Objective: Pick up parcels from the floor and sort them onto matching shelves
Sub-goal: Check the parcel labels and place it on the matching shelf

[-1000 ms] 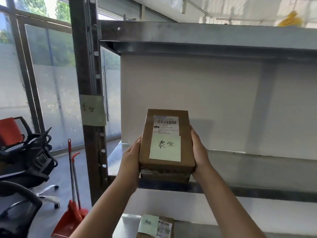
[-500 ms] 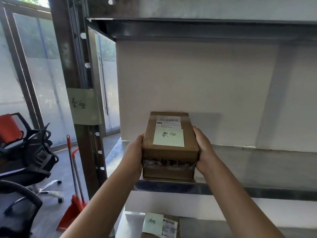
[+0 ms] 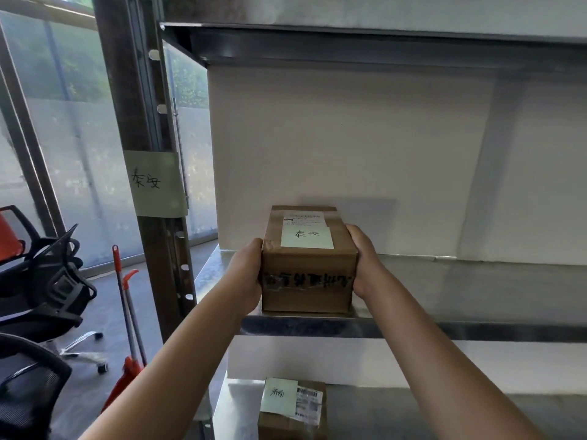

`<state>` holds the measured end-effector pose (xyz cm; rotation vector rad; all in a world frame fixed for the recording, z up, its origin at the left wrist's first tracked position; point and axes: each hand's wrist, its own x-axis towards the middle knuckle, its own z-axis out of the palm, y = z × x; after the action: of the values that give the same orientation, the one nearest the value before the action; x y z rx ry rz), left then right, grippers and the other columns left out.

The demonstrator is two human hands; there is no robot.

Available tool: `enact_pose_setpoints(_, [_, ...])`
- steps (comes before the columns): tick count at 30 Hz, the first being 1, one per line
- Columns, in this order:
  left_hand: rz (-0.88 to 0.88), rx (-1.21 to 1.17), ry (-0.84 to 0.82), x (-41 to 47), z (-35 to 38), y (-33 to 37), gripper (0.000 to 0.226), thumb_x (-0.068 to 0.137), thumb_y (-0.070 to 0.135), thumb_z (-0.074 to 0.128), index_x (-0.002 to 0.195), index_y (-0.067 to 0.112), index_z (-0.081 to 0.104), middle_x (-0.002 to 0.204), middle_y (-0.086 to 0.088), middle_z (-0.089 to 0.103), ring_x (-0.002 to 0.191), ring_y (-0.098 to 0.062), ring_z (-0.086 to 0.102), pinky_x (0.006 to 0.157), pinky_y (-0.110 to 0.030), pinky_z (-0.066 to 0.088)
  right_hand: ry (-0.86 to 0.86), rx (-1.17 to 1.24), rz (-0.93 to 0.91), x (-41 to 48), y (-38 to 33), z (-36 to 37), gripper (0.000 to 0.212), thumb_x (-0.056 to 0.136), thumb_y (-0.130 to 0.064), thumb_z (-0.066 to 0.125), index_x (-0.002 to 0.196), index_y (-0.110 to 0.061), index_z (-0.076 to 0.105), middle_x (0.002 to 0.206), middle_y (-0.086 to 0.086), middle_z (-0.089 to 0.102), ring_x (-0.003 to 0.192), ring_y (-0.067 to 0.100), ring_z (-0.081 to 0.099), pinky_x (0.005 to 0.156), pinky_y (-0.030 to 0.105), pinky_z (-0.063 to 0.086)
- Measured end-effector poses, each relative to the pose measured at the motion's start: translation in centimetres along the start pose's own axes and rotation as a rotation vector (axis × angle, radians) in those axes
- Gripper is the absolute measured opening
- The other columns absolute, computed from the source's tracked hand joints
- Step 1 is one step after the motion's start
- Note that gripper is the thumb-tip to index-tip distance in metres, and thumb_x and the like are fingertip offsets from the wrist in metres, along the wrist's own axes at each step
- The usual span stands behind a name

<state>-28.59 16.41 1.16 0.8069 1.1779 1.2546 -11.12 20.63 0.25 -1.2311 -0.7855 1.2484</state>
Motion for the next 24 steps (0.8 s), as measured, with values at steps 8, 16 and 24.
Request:
enact_pose_setpoints(8, [0.011,0.069,-0.06,0.1,-0.8,0.1,0.032,0.111,0.024,0.034,0.11,0.012,0.063,0.12,-0.019,0.071,0.112,-0.031,0.067,0.089,-0.037,0.056,0.015,0.055,-0.006,-1.3,-0.1,0.1,0.036,0.102,-0.03,0.042,0.083,-0.016,0.069,0.077,0.007,0.07,0.068,0.023,0.063,0.059,0.028,0.048])
enact_pose_setpoints(16, [0.121,0.059,-0.041,-0.6,-2.6,0.1,0.066,0.108,0.053,0.035,0.157,0.008,0.039,0.163,-0.012,0.042,0.152,-0.028,0.038,0.127,-0.043,0.026,0.038,0.059,-0.012,-3.6,0.7,-1.5,0.04,0.107,-0.045,0.033,0.12,-0.014,0.054,0.116,0.012,0.066,0.113,0.029,0.063,0.092,0.036,0.05])
enact_pose_setpoints(24, [0.481,0.353,-0.073,-4.6,-0.4,0.1,0.057,0.111,0.049,0.027,0.164,0.029,0.024,0.172,0.002,0.025,0.159,-0.021,0.021,0.13,-0.043,0.016,0.102,-0.05,-0.062,-6.9,0.9,-3.2,0.056,0.104,-0.048,0.039,0.143,-0.011,0.052,0.149,0.006,0.052,0.138,0.023,0.046,0.119,0.039,0.033])
